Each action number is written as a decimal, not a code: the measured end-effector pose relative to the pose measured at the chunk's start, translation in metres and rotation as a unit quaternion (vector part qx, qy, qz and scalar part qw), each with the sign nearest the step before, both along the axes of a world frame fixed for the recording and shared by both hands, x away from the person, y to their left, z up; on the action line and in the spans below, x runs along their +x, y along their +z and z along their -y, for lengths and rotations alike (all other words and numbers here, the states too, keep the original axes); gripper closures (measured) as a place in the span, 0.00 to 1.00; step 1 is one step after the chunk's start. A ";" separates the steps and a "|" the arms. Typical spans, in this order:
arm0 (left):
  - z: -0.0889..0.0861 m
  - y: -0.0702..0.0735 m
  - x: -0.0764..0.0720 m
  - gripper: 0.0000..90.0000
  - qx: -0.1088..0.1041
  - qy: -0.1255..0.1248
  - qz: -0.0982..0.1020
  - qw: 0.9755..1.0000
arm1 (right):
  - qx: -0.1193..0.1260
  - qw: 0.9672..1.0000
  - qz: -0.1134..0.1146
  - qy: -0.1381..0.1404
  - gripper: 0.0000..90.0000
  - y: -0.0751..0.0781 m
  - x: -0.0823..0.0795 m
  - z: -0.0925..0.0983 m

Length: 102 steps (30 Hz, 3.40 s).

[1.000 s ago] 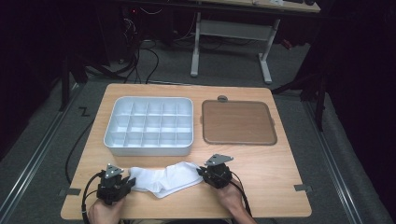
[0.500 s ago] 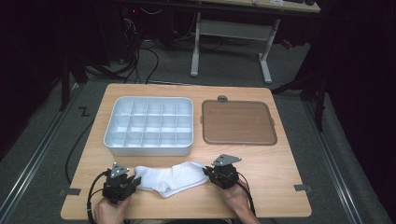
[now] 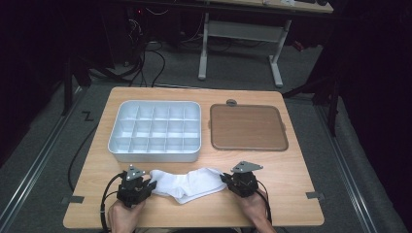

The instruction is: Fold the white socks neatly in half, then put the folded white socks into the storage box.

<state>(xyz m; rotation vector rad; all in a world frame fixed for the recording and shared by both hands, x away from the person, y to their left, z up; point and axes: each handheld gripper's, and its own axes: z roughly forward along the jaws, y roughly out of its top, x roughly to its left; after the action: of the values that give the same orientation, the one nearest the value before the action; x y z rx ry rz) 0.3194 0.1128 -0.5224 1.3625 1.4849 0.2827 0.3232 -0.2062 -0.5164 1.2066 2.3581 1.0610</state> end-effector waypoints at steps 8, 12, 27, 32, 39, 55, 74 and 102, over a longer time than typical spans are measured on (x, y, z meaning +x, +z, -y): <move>0.011 0.001 0.002 0.85 -0.002 -0.009 0.007 1.000 | 0.001 1.000 0.004 -0.013 0.95 0.002 -0.004 0.013; 0.018 0.000 0.003 0.85 -0.004 -0.017 0.007 1.000 | -0.001 1.000 0.006 -0.016 0.95 0.002 -0.006 0.019; 0.040 0.000 0.010 0.84 -0.012 -0.047 0.013 0.999 | -0.003 0.999 0.008 -0.051 0.95 0.002 -0.013 0.043; 0.048 0.001 0.011 0.84 -0.017 -0.053 0.014 0.998 | -0.002 0.998 0.009 -0.063 0.95 0.001 -0.015 0.051; 0.056 0.001 0.013 0.84 -0.019 -0.060 0.014 0.998 | -0.001 0.997 0.005 -0.077 0.95 0.001 -0.018 0.061; 0.063 -0.004 0.015 0.82 -0.008 -0.061 0.018 0.998 | 0.001 0.996 -0.001 -0.086 0.95 -0.004 -0.020 0.067; 0.051 -0.006 0.017 0.39 -0.008 -0.019 0.023 1.000 | 0.008 0.994 -0.004 -0.106 0.66 -0.010 -0.018 0.065; 0.060 -0.012 0.020 0.39 0.048 -0.012 0.009 0.999 | 0.041 0.999 0.017 0.001 0.76 0.009 -0.017 0.001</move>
<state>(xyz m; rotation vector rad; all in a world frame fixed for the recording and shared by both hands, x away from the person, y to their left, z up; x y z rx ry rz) 0.3392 0.0527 -0.5343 1.4493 1.4554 0.3536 0.3062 -0.2076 -0.5074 1.2041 2.3120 1.1797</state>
